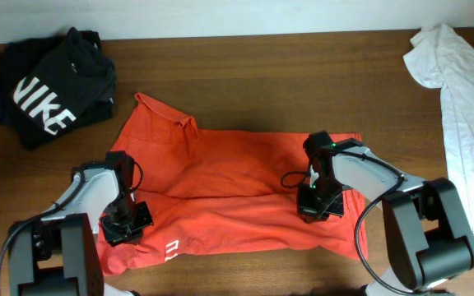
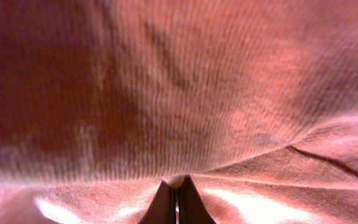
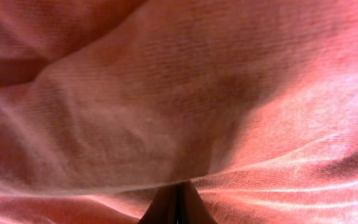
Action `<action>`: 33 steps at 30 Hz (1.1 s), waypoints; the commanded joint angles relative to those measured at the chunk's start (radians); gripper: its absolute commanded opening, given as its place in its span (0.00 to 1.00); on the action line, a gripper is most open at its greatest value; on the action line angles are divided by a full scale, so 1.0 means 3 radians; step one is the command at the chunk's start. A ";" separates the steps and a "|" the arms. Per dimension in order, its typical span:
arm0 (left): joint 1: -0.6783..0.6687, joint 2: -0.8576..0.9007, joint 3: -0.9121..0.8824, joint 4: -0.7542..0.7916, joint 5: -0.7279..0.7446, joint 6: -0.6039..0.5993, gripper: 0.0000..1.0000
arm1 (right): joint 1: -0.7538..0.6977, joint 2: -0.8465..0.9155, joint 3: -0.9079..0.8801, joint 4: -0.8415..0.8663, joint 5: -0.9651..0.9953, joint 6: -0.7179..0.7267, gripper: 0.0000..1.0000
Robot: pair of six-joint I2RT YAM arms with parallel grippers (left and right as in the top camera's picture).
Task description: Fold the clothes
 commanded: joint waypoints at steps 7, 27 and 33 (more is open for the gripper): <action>0.0017 0.0038 0.0014 -0.0153 0.0081 -0.0010 0.00 | -0.0376 0.0078 -0.0282 -0.0559 0.0097 0.0028 0.04; 0.0013 -0.0314 0.1349 -0.0169 0.0120 0.0310 0.99 | -0.1035 -0.0703 0.1236 -0.1138 0.0673 -0.0245 0.99; -0.0116 -0.0067 0.1349 0.1292 0.0855 -0.0341 0.80 | -0.1026 -0.0702 0.1236 -0.1054 0.0280 -0.0263 0.99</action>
